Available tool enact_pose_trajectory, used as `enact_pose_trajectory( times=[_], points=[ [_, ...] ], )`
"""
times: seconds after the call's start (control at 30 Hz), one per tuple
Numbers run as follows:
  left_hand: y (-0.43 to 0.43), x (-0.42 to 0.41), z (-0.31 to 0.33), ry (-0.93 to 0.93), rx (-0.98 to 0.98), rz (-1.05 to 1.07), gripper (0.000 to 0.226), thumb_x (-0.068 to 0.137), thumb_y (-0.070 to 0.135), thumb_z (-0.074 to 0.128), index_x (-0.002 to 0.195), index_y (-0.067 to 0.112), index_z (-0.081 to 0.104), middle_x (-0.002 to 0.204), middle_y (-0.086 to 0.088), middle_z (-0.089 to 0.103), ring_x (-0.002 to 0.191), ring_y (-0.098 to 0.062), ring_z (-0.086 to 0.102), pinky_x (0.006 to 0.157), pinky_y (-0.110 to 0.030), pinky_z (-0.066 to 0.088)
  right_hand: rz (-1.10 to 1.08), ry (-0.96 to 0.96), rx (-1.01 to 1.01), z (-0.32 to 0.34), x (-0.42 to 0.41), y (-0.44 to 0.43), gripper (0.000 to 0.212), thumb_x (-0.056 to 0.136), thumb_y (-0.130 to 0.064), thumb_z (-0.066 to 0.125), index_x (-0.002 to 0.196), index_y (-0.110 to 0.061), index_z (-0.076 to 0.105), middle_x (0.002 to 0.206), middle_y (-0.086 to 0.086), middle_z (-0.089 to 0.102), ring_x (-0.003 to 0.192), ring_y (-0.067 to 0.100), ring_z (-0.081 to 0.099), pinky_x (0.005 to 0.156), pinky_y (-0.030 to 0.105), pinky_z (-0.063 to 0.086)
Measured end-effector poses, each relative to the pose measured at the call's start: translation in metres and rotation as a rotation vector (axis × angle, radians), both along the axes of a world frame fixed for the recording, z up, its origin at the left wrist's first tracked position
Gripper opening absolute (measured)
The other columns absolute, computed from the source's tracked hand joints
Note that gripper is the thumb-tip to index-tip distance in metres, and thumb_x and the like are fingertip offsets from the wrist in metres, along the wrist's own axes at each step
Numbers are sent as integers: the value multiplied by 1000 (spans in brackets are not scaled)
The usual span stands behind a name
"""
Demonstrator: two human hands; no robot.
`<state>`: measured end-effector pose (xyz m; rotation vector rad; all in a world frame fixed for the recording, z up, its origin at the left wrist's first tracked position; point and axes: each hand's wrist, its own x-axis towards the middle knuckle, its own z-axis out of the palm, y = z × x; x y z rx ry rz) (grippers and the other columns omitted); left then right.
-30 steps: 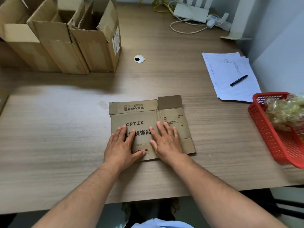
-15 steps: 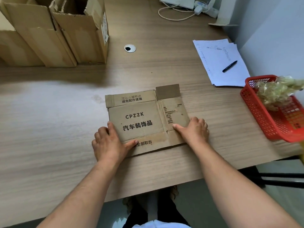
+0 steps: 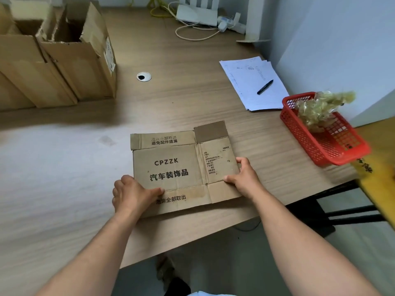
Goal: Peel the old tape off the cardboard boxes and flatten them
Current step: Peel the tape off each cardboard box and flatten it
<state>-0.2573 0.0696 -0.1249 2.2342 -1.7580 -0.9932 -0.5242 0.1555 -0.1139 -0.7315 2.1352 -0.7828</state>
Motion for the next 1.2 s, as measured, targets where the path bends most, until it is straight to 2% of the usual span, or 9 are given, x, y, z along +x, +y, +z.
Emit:
enact_pose_trajectory(
  times=[0.17, 0.33, 0.47, 0.57, 0.67, 0.77, 0.93, 1.07, 1.2],
  points=[
    [41, -37, 14, 280, -54, -101, 75, 69, 35, 85, 115, 14, 30, 121, -11, 55, 106, -34, 58, 86, -48, 50, -147, -195, -201, 11, -41, 58, 56, 76, 0, 71, 116, -27, 43, 114, 4, 63, 101, 19, 62, 86, 37, 53],
    [89, -102, 46, 378, -171, -259, 83, 68, 35, 85, 128, 16, 30, 125, -4, 52, 107, -29, 59, 80, -50, 55, -280, -264, -351, 31, -99, 140, 59, 75, 1, 70, 120, -29, 44, 108, 1, 66, 95, 17, 65, 73, 32, 54],
    [141, -167, 74, 395, -243, -416, 85, 70, 39, 83, 132, 18, 28, 127, -2, 53, 107, -26, 59, 86, -47, 53, -381, -220, -426, 52, -150, 222, 59, 76, -5, 71, 120, -34, 43, 105, -3, 64, 92, 14, 65, 63, 26, 52],
    [185, -216, 89, 413, -301, -555, 80, 73, 48, 78, 134, 21, 32, 121, 4, 54, 104, -22, 60, 80, -37, 51, -466, -184, -474, 65, -192, 289, 63, 77, -7, 72, 127, -29, 41, 109, 3, 65, 96, 22, 64, 74, 40, 56],
    [229, -262, 98, 442, -353, -688, 67, 78, 60, 63, 131, 25, 42, 113, 2, 58, 93, -18, 60, 71, -34, 48, -552, -149, -514, 77, -232, 358, 65, 75, -4, 72, 129, -25, 43, 109, 10, 66, 95, 28, 66, 82, 47, 56],
    [270, -307, 102, 454, -386, -824, 74, 75, 72, 44, 131, 24, 44, 112, 3, 58, 92, -20, 59, 70, -36, 47, -635, -122, -559, 85, -263, 424, 61, 75, -2, 72, 125, -25, 46, 109, 11, 66, 92, 28, 66, 75, 40, 56],
    [322, -376, 99, 476, -397, -966, 67, 85, 58, 40, 135, 14, 45, 127, -8, 58, 108, -23, 58, 76, -36, 46, -785, -75, -583, 89, -298, 517, 66, 76, -2, 72, 132, -24, 43, 108, 11, 66, 90, 27, 66, 71, 36, 53],
    [338, -421, 95, 430, -455, -1043, 54, 94, 42, 48, 136, 9, 44, 129, -12, 52, 98, -15, 53, 76, -32, 43, -865, -78, -592, 87, -322, 567, 67, 76, -2, 71, 133, -24, 42, 105, 15, 67, 87, 30, 67, 69, 38, 53],
    [348, -474, 89, 384, -516, -1113, 59, 91, 40, 57, 138, 8, 42, 131, -10, 52, 105, -20, 56, 81, -38, 50, -938, -53, -593, 84, -358, 597, 65, 75, 0, 72, 130, -24, 46, 103, 15, 68, 87, 30, 67, 71, 38, 54]
  ],
)
